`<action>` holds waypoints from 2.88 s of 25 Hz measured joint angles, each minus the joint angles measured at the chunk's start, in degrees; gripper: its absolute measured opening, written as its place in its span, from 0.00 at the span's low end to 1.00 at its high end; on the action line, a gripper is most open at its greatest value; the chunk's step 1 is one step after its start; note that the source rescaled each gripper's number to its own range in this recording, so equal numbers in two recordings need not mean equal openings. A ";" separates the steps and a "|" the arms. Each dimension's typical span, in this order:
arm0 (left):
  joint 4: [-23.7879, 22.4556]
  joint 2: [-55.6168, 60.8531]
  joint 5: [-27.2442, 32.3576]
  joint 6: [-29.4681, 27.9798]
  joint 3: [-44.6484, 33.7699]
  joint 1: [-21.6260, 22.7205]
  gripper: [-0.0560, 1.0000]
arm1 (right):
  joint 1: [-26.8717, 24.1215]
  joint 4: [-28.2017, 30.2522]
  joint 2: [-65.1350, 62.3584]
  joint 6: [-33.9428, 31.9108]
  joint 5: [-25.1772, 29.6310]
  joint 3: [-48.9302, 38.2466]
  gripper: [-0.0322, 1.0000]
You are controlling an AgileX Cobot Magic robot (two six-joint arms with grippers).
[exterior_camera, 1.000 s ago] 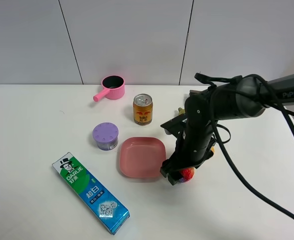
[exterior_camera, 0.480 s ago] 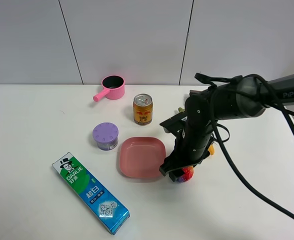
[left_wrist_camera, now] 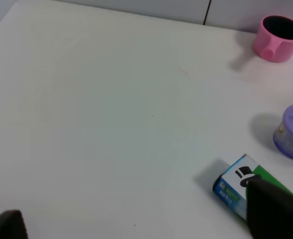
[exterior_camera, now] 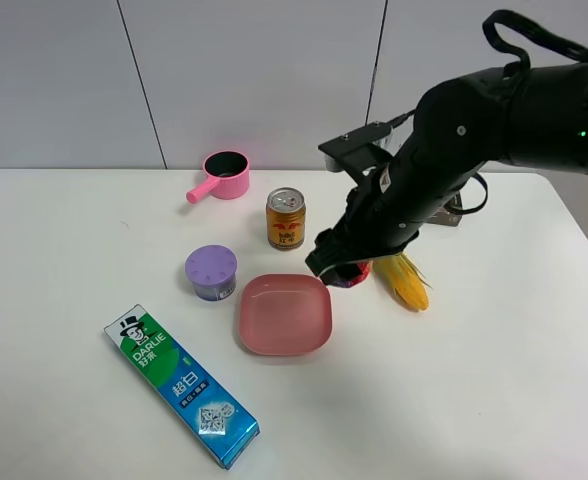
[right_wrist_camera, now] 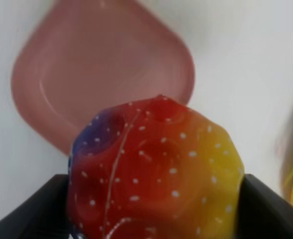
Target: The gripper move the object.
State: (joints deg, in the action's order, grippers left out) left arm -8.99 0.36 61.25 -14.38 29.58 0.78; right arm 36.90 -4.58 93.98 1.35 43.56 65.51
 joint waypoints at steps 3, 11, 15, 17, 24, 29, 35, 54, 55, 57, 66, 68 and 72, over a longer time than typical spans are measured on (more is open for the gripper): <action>0.00 0.00 0.00 0.00 0.00 0.00 1.00 | 0.08 -0.35 3.21 -0.10 0.00 2.97 0.04; 0.00 0.00 0.00 0.00 0.00 0.00 1.00 | 4.38 -1.00 14.22 0.60 0.42 10.62 0.04; 0.00 0.00 0.00 0.00 0.00 0.00 1.00 | 4.52 -0.81 17.91 0.85 0.37 11.13 0.04; 0.00 0.00 0.00 0.00 0.00 0.00 1.00 | 4.52 -0.77 19.11 0.97 0.37 11.20 0.04; 0.00 0.00 0.00 0.00 0.00 0.00 1.00 | 4.52 -0.88 21.78 0.99 -1.84 11.27 0.04; 0.00 0.00 0.00 0.00 0.00 0.00 1.00 | 4.52 -1.02 23.56 1.40 -3.74 11.45 0.04; 0.00 0.00 0.00 0.00 0.00 0.00 1.00 | 4.52 -2.13 25.44 2.03 -4.17 11.45 0.04; 0.00 0.00 0.00 0.00 0.00 0.00 1.00 | 4.52 -4.02 23.83 1.89 -5.05 11.45 0.90; 0.00 0.00 0.00 0.00 0.00 0.00 1.00 | 4.52 -4.02 22.55 1.89 -4.30 11.45 0.90; 0.00 0.00 0.00 0.00 0.00 0.00 1.00 | 4.52 -4.16 19.34 1.89 -2.67 11.45 0.90; 0.00 0.00 0.00 0.00 0.00 0.00 1.00 | 4.40 3.95 -4.36 -2.76 0.71 11.45 0.91; 0.00 0.00 0.00 0.00 0.00 0.00 1.00 | 3.37 9.45 -10.05 -7.31 1.28 11.45 0.91; 0.00 0.00 0.00 0.00 0.00 0.00 1.00 | -1.28 23.79 -21.80 -15.85 6.49 11.45 0.91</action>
State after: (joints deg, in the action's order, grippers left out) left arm -8.99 0.36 61.25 -14.38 29.58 0.78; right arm 35.62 19.21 72.18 -14.50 50.04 76.96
